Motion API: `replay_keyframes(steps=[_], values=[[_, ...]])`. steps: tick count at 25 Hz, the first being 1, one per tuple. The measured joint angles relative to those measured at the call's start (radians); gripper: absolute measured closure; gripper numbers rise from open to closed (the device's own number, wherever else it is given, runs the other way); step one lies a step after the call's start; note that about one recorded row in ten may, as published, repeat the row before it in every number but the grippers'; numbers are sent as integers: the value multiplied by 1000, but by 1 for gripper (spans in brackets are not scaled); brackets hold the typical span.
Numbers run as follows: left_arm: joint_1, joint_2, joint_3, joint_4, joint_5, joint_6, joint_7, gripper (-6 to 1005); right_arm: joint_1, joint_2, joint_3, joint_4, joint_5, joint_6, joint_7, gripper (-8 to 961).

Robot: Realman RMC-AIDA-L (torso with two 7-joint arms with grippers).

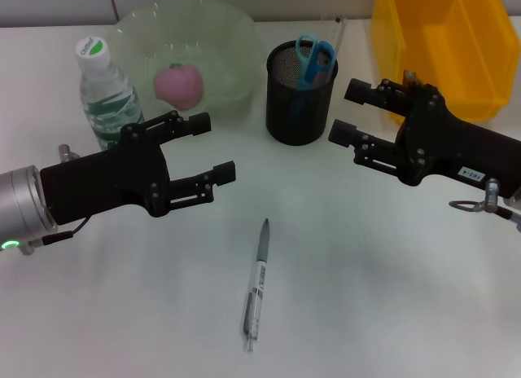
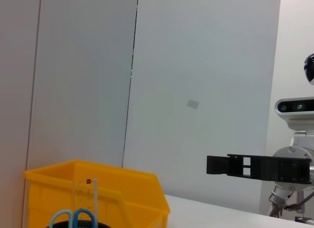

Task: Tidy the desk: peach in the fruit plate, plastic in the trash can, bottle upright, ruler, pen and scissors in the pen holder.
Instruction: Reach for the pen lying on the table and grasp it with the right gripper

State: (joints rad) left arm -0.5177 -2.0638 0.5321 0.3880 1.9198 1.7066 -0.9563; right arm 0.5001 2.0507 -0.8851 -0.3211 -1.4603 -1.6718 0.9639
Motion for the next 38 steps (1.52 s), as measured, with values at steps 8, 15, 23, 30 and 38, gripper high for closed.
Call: replay_keyframes(steps=[8,15,23,30,38], values=[[-13,-1,0,-10,1,0,11,202,-3,-2,0,-1,-11,0,0,282],[-11,-1,2,-10,5,4,7,202,-5,-3,0,-1,-17,0,0,281],[-11,-3,1,-15,3,2,11,202,-4,-2,0,-11,-24,4,1,282],[-9,-2,-6,-23,2,-18,10,202,3,-8,2,-12,-26,10,14,282],[-11,-1,-8,-23,-8,-62,11,202,2,-9,9,-14,-26,24,29,281]])
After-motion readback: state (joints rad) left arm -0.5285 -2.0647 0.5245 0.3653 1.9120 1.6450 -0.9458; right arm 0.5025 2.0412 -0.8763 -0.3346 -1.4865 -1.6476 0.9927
